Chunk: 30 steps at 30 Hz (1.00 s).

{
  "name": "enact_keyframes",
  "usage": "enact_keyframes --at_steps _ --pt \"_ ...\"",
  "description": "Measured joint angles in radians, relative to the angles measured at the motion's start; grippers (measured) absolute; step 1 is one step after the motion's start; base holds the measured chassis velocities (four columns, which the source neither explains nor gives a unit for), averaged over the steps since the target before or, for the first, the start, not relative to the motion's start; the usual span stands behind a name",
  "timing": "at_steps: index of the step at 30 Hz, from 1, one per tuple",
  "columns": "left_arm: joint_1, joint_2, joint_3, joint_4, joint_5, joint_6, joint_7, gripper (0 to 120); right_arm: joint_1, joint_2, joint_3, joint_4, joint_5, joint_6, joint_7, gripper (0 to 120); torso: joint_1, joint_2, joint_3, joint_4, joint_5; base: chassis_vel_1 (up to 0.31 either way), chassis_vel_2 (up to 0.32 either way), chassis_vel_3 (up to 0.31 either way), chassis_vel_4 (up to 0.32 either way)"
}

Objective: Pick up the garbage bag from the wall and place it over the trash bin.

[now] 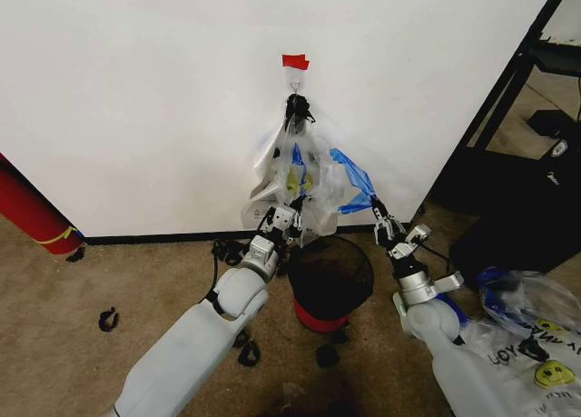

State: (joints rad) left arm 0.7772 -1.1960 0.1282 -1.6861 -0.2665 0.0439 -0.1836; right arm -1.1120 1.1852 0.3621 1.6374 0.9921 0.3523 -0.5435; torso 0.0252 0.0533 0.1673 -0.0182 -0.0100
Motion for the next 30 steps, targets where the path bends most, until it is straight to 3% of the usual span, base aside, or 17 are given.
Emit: enact_keyframes --at_steps 12,20,24,30 --pt "-0.012 -0.004 0.011 -0.002 -0.028 0.020 -0.003 57 -0.022 -0.008 0.014 0.018 -0.010 -0.002 -0.030 0 0.000 0.000 0.000 0.0000 0.0000 0.000 0.000 0.000 0.000" --pt "-0.037 -0.006 0.014 -0.014 -0.118 0.040 -0.006 87 -0.034 -0.018 0.033 0.020 -0.020 -0.003 -0.071 0 0.000 0.000 0.000 0.0001 0.0001 0.000 0.000 0.000 0.000" --pt "-0.045 -0.015 0.018 -0.016 -0.142 0.041 -0.007 81 -0.041 -0.021 0.042 0.020 -0.021 -0.003 -0.080 0 0.000 0.000 0.000 0.0001 0.0001 0.000 0.000 0.000 0.000" --pt "-0.057 -0.024 0.020 -0.016 -0.166 0.037 -0.007 58 -0.048 -0.024 0.057 0.013 -0.021 -0.003 -0.081 0 0.000 0.000 0.000 0.0001 0.0001 0.000 0.000 0.000 0.000"
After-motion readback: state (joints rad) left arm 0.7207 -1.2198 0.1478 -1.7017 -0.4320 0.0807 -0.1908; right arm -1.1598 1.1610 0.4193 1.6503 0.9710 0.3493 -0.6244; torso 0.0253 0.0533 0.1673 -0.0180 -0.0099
